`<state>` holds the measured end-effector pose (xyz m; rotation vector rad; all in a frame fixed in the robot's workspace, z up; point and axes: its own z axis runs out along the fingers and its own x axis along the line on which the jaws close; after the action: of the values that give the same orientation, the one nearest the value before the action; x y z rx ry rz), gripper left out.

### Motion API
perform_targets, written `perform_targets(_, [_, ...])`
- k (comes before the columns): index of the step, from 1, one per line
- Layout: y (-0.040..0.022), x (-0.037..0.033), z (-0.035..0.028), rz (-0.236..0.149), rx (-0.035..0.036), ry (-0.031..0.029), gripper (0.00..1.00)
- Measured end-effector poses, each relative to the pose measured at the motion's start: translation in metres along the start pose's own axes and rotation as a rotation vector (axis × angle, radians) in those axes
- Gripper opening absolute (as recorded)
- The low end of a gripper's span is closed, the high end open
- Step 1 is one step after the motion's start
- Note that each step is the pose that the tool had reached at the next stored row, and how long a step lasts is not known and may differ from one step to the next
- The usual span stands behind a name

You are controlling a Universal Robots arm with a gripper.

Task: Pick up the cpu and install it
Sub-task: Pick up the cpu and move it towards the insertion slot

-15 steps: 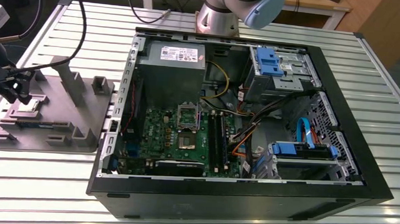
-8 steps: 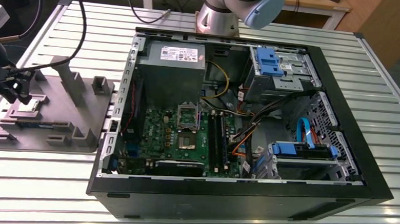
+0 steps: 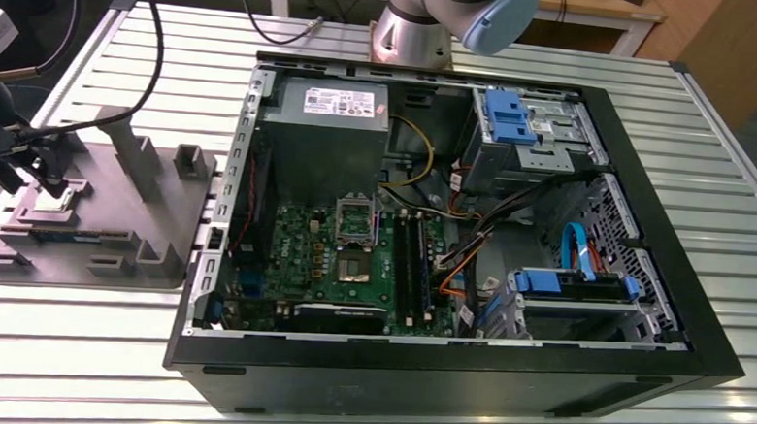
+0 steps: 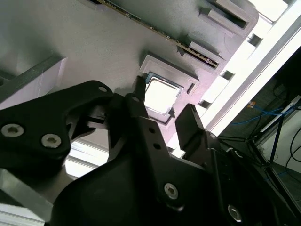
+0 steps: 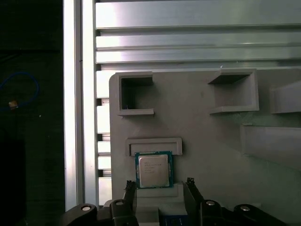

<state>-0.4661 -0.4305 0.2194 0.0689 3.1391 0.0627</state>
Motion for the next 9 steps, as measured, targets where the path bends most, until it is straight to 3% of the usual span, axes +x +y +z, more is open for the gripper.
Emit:
perform_targets(1, [0.0000, 0.0000, 0.0000, 0.000, 0.0000, 0.0000, 0.55])
perform_targets(5, [-0.0001, 0.0000, 0.0010, -0.001, -0.0005, -0.0009, 0.55])
perform_targets(9, [0.0001, 0.0000, 0.0043, -0.033, -0.0004, -0.0021, 0.55])
